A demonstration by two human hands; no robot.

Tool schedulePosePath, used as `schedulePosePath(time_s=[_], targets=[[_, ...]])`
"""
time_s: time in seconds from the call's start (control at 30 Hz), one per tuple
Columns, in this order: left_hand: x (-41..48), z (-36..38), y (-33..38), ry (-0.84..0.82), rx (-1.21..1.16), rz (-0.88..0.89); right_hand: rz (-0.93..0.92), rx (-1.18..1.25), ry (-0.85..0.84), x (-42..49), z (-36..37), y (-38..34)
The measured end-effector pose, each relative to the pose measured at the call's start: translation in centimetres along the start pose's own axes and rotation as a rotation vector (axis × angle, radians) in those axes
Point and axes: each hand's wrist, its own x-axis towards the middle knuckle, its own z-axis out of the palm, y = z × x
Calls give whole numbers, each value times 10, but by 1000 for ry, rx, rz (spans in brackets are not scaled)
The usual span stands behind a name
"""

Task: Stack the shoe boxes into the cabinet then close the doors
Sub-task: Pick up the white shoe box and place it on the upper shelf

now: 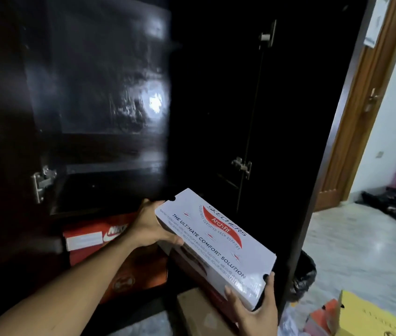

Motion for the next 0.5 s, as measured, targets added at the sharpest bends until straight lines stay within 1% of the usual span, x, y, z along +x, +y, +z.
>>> schedulePosePath(time_s=[0.1, 0.2, 0.33, 0.43, 0.5], targets=[[15, -32, 17, 55, 3, -17, -56, -81, 19, 26, 10, -19], [31, -51, 22, 20, -27, -67, -121, -141, 1, 51, 16, -43], [44, -47, 24, -48, -271, -158, -205, -178, -25, 79, 23, -71], [55, -45, 21, -22, -420, -149, -250, -203, -23, 89, 28, -84], [61, -47, 24, 29, -478, -114, -272, -204, -40, 94, 32, -90]])
